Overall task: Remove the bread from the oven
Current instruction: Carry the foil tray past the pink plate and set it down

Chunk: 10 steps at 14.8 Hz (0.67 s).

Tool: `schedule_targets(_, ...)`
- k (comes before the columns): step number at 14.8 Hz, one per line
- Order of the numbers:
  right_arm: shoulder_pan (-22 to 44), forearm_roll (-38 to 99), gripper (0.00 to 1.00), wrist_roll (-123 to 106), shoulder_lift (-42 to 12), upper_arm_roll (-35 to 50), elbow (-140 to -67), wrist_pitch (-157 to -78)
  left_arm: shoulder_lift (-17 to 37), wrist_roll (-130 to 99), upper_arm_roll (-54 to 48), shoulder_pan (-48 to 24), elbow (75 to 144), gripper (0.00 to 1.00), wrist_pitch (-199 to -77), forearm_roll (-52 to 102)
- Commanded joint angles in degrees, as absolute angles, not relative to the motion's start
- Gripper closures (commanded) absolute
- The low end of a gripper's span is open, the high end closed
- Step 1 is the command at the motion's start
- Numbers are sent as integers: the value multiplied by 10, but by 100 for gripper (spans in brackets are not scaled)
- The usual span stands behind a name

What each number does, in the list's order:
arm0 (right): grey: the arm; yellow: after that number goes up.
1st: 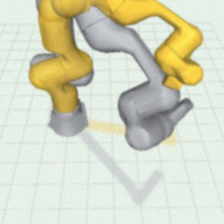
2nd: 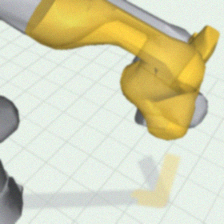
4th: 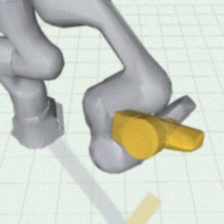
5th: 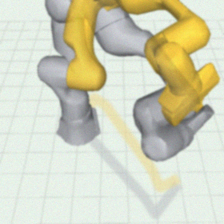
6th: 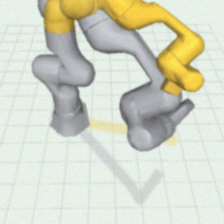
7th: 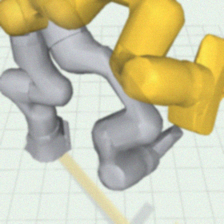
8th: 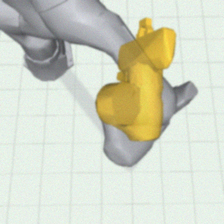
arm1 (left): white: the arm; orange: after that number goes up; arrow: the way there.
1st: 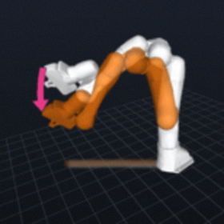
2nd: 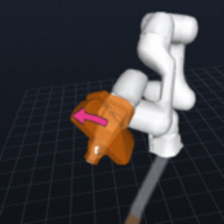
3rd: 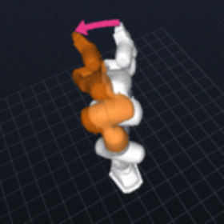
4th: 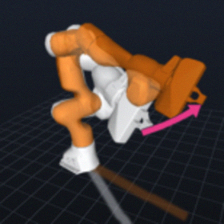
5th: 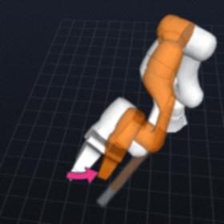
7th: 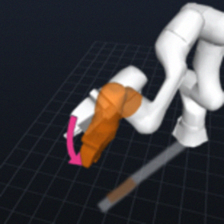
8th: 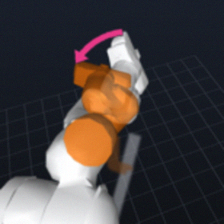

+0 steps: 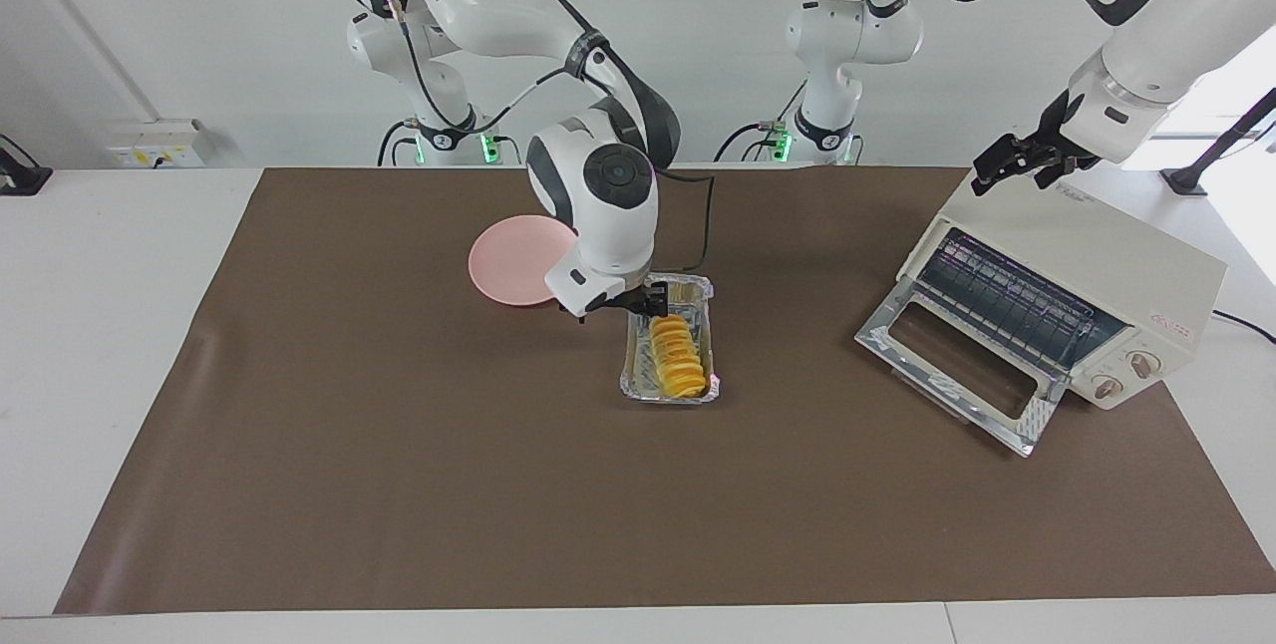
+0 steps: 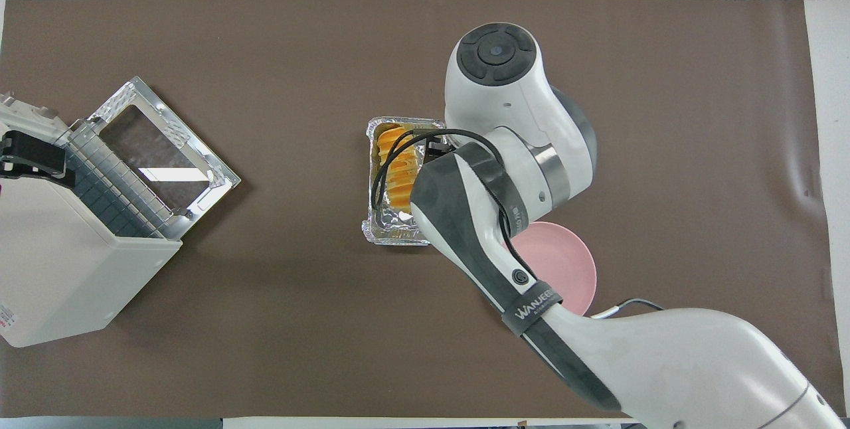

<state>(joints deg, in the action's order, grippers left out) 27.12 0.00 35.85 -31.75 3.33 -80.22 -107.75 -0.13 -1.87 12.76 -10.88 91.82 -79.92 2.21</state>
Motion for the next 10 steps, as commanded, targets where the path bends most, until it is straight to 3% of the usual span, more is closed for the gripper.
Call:
schedule_targets(1, 264, 3, 1, 360, -345, 34, -785, -1121, -35, -11, 127, -115, 966, 0, -823, 1)
schedule_targets(5, 271, -6, 1, 334, -352, 34, -828, -1150, -34, -13, 127, -109, 965, 0, -838, -4)
schedule_targets(8, 271, -7, 3, 325, -349, 34, -845, -1150, -36, -11, 72, -50, 963, 0, -834, -6)
schedule_targets(9, 271, -6, 13, 319, -346, 34, -853, -1150, -33, -12, 24, -9, 964, 0, -837, -6)
schedule_targets(10, 271, -6, 38, 319, -345, 34, -853, -1144, -32, -13, -3, 11, 964, 0, -839, -6)
